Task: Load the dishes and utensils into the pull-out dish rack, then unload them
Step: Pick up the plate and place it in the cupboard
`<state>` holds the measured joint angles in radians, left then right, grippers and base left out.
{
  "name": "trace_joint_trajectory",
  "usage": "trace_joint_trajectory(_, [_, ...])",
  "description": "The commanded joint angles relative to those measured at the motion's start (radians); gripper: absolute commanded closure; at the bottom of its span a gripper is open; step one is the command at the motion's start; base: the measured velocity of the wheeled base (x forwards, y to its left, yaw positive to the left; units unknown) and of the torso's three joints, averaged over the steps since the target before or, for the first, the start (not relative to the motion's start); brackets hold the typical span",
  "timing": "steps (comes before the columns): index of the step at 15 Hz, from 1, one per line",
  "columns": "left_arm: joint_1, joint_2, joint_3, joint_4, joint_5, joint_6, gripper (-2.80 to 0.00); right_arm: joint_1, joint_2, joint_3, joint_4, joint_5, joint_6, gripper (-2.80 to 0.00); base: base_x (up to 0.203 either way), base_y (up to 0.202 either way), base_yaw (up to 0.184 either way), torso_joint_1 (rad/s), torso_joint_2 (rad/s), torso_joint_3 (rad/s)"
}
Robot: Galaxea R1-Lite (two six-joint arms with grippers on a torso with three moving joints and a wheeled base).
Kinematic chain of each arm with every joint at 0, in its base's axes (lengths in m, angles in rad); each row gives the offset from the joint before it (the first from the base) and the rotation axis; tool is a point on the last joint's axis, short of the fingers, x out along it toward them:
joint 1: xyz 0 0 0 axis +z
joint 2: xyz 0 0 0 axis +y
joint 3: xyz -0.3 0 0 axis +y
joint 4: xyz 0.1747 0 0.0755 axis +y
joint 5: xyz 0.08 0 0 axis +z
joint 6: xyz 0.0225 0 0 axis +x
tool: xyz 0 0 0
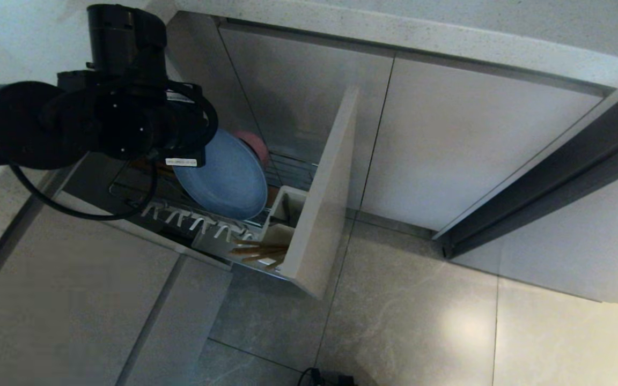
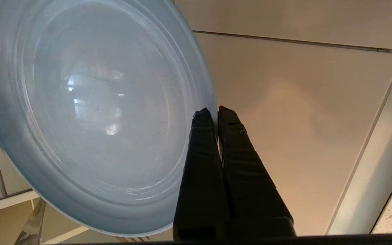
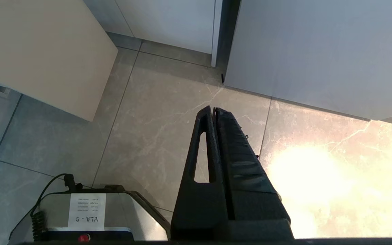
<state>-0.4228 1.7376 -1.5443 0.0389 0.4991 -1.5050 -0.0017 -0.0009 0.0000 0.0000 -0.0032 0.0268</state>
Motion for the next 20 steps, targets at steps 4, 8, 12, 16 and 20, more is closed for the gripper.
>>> trace_joint_trajectory(4, [-0.001,0.021,0.021,0.02,0.001,-0.01,0.0,0.0,-0.001,0.0,0.0,0.0,0.001,0.0,0.0,0.0,0.0,0.0,0.0,0.0])
trace_joint_trajectory(8, [-0.001,0.031,0.021,0.059,0.004,-0.038,0.0,0.0,-0.001,0.0,0.0,0.0,0.001,0.0,0.0,0.0,0.0,0.0,0.0,0.0])
trace_joint_trajectory(12, [-0.001,0.043,0.021,0.093,0.004,-0.038,0.0,0.0,-0.001,0.0,0.0,0.0,-0.001,0.0,0.0,0.0,0.0,0.0,0.0,0.0])
trace_joint_trajectory(16, [-0.001,0.057,0.02,0.093,0.004,-0.038,0.0,0.0,-0.001,0.0,0.0,0.0,0.001,0.0,0.0,0.0,0.0,0.0,0.0,0.0])
trace_joint_trajectory(20, [-0.001,0.067,0.015,0.093,0.002,-0.038,0.0,0.0,-0.001,0.0,0.0,0.0,0.0,0.0,0.0,0.0,0.0,0.0,0.0,0.0])
